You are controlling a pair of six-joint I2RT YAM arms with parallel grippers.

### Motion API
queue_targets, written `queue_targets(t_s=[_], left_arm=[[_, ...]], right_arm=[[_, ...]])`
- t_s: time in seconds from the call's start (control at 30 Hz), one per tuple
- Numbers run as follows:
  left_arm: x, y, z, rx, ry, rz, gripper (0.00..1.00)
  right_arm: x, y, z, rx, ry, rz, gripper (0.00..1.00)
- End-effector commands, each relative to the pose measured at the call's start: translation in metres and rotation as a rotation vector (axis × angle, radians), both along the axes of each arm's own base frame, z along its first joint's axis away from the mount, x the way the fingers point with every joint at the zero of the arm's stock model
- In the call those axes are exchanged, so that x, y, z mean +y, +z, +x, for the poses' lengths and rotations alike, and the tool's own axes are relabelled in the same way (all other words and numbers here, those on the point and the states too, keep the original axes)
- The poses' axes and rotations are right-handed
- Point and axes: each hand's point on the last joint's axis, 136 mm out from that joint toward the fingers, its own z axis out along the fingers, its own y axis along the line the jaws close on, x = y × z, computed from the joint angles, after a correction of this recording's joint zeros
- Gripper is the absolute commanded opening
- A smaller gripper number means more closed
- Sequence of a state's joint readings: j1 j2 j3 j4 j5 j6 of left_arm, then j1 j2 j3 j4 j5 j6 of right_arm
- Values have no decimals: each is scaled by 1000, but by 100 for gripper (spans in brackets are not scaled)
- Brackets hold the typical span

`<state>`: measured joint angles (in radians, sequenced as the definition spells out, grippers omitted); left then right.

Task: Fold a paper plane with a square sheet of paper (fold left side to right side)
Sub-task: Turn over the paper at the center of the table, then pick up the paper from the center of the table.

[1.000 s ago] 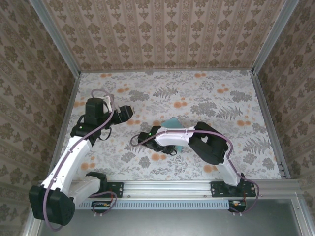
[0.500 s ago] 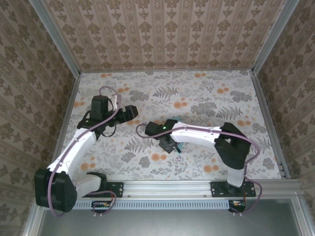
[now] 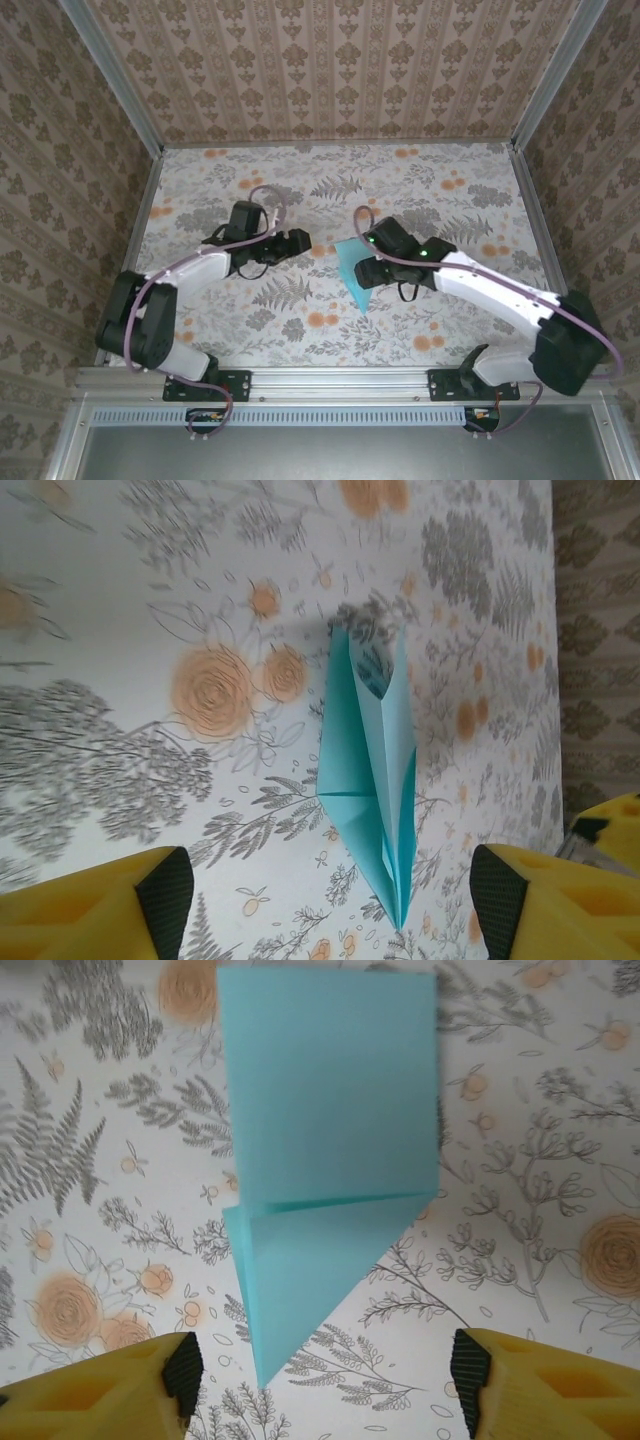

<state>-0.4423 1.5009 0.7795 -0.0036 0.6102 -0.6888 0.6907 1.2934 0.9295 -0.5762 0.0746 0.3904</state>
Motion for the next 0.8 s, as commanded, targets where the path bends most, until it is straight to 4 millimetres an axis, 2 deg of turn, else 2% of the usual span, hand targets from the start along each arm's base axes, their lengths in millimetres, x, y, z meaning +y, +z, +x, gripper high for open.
queue_targets(t_s=[0.0, 0.27, 0.5, 0.6, 0.77], left_arm=[[-30, 13, 8, -37, -51, -61, 74], [-82, -7, 9, 5, -159, -83, 69], [-107, -26, 13, 43, -187, -88, 60], [-109, -29, 14, 42, -195, -84, 49], [-99, -34, 13, 26, -196, -53, 24]], right_arm=[[6, 21, 7, -61, -51, 202, 76], [-25, 28, 9, -119, -189, 409, 99], [-40, 27, 7, -145, -242, 463, 100], [-40, 26, 7, -147, -239, 468, 100], [-31, 23, 11, -168, -184, 497, 100]])
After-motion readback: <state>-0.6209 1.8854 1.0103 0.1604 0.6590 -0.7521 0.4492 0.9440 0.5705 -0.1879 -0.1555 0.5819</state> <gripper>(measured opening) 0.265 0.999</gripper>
